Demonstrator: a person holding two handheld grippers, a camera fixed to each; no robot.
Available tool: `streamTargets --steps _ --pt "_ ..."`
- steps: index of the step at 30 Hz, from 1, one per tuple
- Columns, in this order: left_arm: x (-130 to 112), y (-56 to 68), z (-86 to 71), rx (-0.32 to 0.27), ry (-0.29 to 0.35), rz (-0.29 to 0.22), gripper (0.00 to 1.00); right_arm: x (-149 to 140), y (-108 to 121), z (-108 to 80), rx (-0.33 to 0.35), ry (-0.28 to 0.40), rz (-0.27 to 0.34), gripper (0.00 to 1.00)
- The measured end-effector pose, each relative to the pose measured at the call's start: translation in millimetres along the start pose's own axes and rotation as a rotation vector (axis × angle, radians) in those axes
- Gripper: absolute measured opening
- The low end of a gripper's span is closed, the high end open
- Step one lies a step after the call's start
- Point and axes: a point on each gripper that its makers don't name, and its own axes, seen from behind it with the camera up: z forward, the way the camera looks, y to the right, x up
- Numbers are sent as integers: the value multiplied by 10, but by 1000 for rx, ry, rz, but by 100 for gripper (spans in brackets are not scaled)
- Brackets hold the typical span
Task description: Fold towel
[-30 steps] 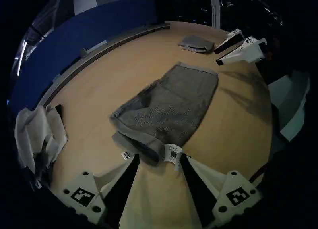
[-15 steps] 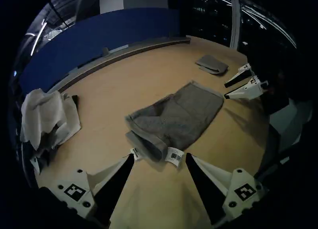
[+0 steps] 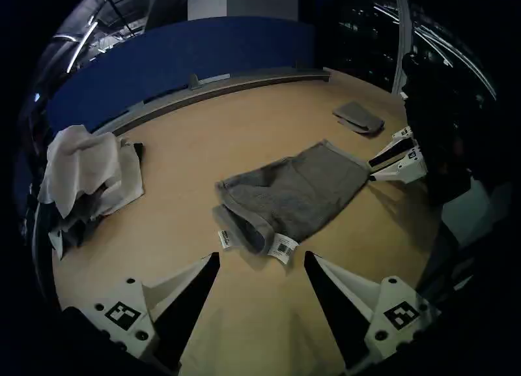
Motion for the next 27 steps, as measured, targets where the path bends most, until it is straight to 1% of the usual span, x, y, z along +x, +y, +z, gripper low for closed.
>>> streamTargets --steps 1,2,6,7,10,15,16,19,21,27 --pt "-5 -2 -3 2 0 -3 97 -5 -9 10 3 -3 -3 48" --pt "-10 -3 -6 4 0 -5 97 -10 -17 19 5 -5 -7 46" --pt "-27 4 -3 6 -2 -9 97 -38 -38 45 14 -17 -11 45" --pt "-31 4 -3 7 -2 -9 97 -42 -39 47 16 -19 -10 42" --pt "-46 1 1 9 -5 -9 97 -59 -22 62 13 -24 -8 29" --pt "-71 -10 17 10 -8 -13 97 -68 3 68 12 -27 -4 22" --pt "-72 -13 21 10 -9 -15 97 -60 13 58 11 -25 -3 19" --pt "-77 -15 35 10 -10 -19 96 -40 61 44 -7 -15 0 3" --pt "-79 -13 44 9 -10 -21 97 -28 86 42 -17 -8 2 2" --pt "-76 -16 49 8 -11 -21 97 -11 55 15 -4 4 4 2"
